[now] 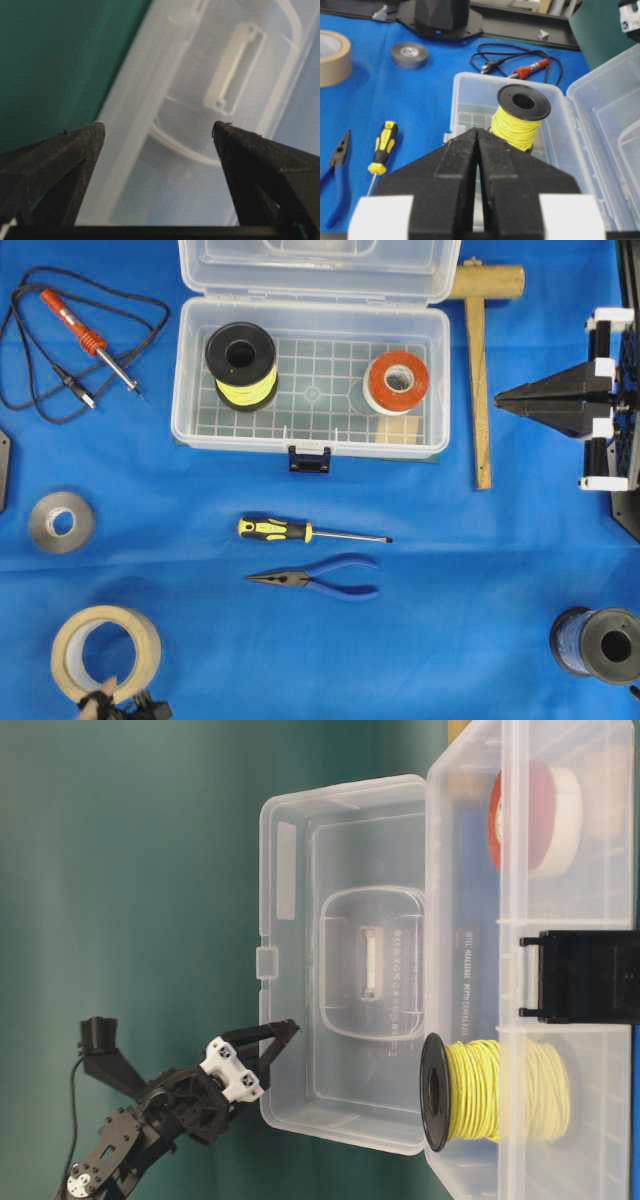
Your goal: Close the tool box with the left arm.
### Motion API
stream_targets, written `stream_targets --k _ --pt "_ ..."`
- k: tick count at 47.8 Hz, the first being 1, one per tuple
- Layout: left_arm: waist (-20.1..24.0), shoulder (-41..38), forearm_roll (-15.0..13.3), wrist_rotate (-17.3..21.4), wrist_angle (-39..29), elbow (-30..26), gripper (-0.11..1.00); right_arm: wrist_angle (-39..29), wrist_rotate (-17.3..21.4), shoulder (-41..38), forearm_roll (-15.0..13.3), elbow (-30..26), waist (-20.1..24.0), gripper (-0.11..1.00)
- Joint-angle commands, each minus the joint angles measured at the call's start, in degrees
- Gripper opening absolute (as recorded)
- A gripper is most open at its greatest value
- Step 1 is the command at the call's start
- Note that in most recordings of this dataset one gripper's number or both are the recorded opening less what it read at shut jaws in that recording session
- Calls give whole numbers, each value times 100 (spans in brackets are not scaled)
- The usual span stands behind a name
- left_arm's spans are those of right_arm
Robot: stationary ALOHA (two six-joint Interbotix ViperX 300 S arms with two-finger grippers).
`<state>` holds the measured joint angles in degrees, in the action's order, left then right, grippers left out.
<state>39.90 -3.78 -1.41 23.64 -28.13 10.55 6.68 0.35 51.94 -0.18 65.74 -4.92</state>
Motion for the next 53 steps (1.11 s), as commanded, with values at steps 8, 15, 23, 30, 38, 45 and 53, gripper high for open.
stream_targets --k 8,15,23,30,38,45,53 --pt "-325 141 -35 -9 -396 9 90 9 0 -35 9 -79 -9 0" --pt "-554 211 -35 -35 -703 53 90 18 0 -35 0 -79 -9 0" --pt "-738 510 -35 -79 -896 88 90 18 -9 -35 0 -79 -18 0" --pt "-958 861 -35 -141 -1002 220 90 18 -18 -62 0 -79 -18 0" --pt "-1213 1230 -35 -492 -1090 510 90 18 -35 -62 0 -79 -18 0" --pt "-1477 1521 -79 -642 -1081 870 90 35 -35 -62 -9 -79 -35 0" --pt "-2013 1890 -70 -1213 -1063 1257 90 35 -35 -62 -9 -79 -53 0"
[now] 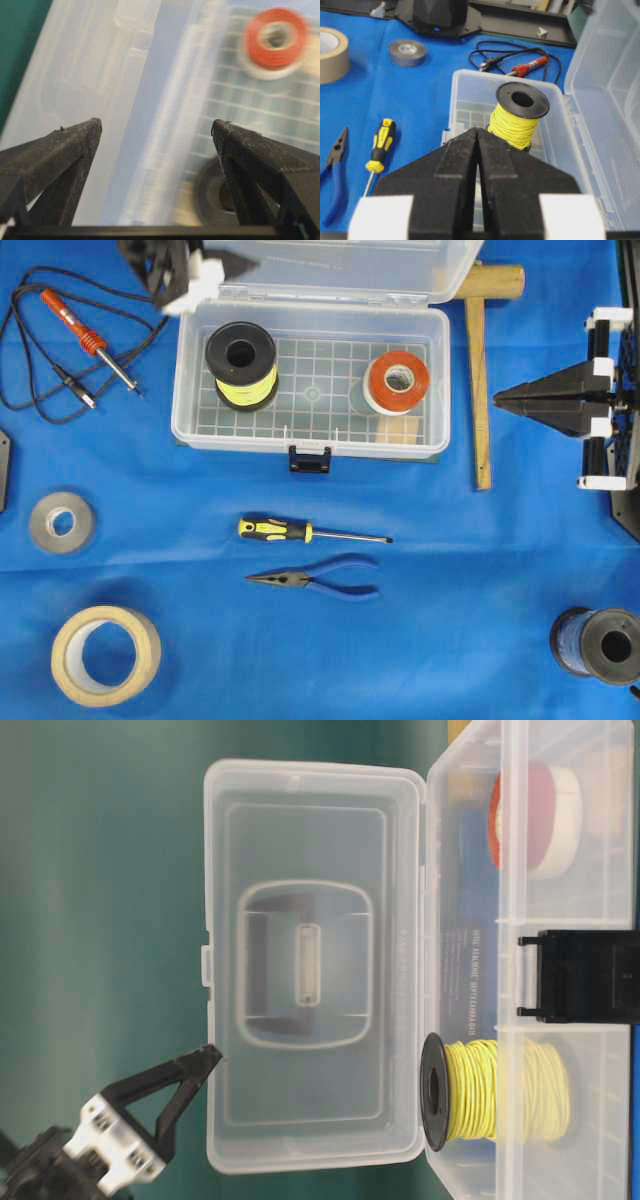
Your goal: Close the tool box with the left arm.
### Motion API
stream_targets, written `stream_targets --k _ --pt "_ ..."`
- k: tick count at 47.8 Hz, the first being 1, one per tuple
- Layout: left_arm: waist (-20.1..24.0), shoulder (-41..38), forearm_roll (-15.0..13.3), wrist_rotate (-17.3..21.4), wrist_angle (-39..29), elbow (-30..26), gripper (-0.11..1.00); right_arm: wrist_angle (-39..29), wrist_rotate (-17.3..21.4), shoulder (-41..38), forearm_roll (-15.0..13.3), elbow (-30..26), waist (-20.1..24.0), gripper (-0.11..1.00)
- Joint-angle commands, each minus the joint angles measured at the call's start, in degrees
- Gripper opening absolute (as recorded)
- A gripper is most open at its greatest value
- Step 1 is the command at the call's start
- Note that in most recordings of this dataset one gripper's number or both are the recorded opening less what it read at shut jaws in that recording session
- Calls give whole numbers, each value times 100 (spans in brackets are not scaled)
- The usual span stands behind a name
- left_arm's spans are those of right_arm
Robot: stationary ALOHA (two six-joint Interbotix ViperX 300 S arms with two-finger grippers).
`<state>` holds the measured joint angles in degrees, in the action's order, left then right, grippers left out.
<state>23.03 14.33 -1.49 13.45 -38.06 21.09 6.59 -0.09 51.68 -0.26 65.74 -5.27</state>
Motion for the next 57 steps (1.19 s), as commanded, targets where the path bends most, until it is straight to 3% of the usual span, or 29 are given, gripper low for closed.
stream_targets --k 1,23,31,43,57 --pt "-396 123 -62 -255 -70 255 90 44 9 -26 9 -79 -26 0" --pt "-2127 1090 -79 -1389 -26 888 90 53 9 -18 0 -97 -79 0" --pt "-2417 1521 -70 -1529 193 1055 90 53 44 -9 0 -97 -88 0" --pt "-2435 2663 -44 -1450 1573 2065 89 62 53 9 0 -97 -88 0" --pt "-2435 4342 -35 -1406 3656 4034 89 114 53 35 0 -97 -88 0"
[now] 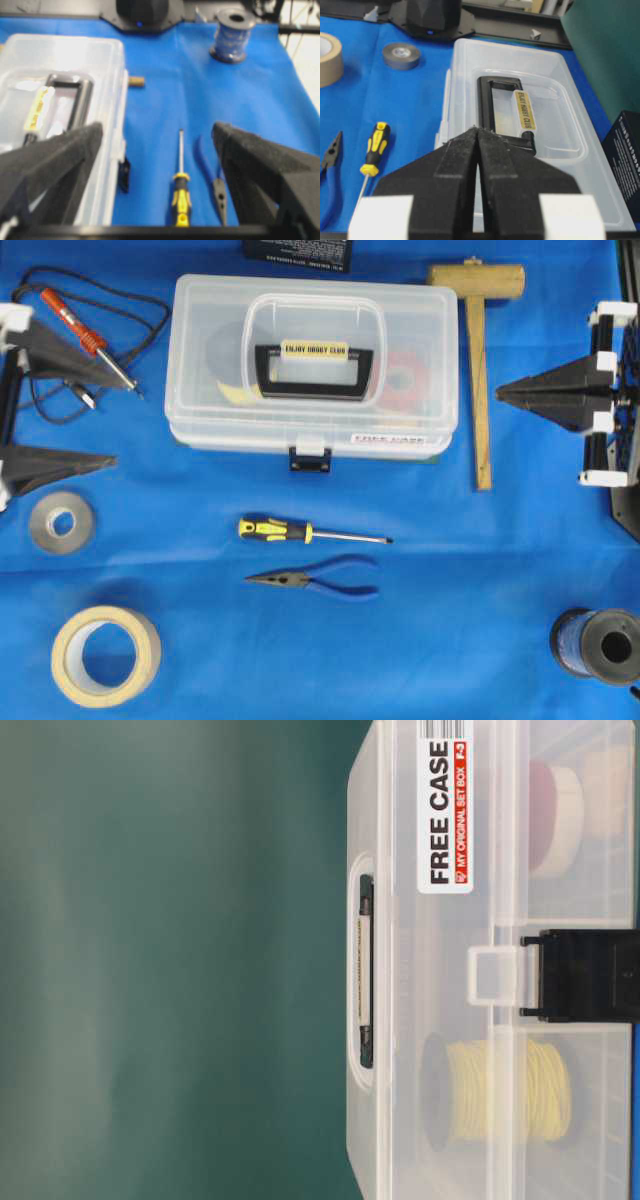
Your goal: Close the tool box with the left arm.
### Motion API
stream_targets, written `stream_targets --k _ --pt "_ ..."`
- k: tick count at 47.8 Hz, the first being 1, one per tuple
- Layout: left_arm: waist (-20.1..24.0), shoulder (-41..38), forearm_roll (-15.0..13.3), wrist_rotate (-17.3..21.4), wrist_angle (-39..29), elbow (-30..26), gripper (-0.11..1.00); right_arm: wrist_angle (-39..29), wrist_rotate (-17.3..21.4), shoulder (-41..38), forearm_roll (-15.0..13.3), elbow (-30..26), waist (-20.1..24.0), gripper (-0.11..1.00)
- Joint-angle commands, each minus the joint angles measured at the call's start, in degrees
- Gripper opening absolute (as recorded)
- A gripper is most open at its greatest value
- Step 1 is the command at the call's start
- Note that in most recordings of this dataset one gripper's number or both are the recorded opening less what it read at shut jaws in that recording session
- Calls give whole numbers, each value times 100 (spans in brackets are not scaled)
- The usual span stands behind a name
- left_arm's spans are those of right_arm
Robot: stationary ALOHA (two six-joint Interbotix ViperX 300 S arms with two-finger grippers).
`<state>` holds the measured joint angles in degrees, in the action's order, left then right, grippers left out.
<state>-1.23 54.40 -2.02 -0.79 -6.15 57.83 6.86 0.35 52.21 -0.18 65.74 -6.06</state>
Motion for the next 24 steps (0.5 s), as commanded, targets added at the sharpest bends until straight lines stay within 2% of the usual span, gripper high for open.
stream_targets --k 1,11,24 --pt "-9 431 18 18 580 492 89 88 9 -18 -9 -97 -9 0" --pt "-9 1318 18 9 1327 1661 89 132 9 -9 0 -88 -9 0" --pt "-9 1477 18 0 1327 2250 89 176 9 -44 -9 -70 -9 0"
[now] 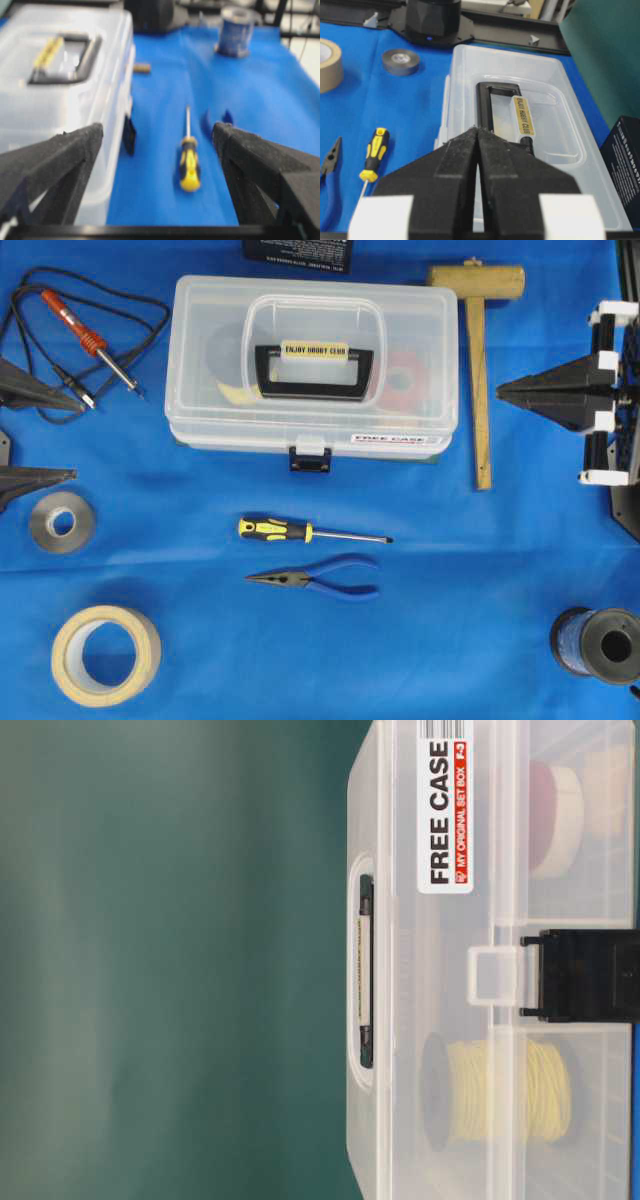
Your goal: Close the tool box with the left arm.
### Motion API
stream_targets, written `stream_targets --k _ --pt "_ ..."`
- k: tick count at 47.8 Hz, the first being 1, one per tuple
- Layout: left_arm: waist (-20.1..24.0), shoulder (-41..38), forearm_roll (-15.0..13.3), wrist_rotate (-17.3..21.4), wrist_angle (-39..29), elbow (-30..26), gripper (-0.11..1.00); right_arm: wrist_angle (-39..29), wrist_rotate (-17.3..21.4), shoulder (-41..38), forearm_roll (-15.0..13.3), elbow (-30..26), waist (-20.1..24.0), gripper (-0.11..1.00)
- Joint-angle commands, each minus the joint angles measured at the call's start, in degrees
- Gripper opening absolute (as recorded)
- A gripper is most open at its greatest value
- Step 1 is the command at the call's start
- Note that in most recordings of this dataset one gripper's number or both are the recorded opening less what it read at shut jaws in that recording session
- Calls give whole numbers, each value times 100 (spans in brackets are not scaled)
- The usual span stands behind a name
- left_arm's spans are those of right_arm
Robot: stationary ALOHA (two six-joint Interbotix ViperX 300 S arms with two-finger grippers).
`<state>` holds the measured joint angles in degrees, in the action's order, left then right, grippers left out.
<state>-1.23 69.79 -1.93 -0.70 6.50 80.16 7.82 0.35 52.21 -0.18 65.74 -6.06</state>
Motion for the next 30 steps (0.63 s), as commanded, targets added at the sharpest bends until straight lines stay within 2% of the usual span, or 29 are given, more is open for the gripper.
stream_targets --k 1,8,30 --pt "-9 -79 0 -9 62 53 89 79 9 -44 0 -70 -9 0" --pt "-9 -97 9 -9 97 211 89 79 9 -44 -9 -70 -9 0" --pt "-9 -97 9 9 62 237 89 53 9 -26 -9 -70 -9 0"
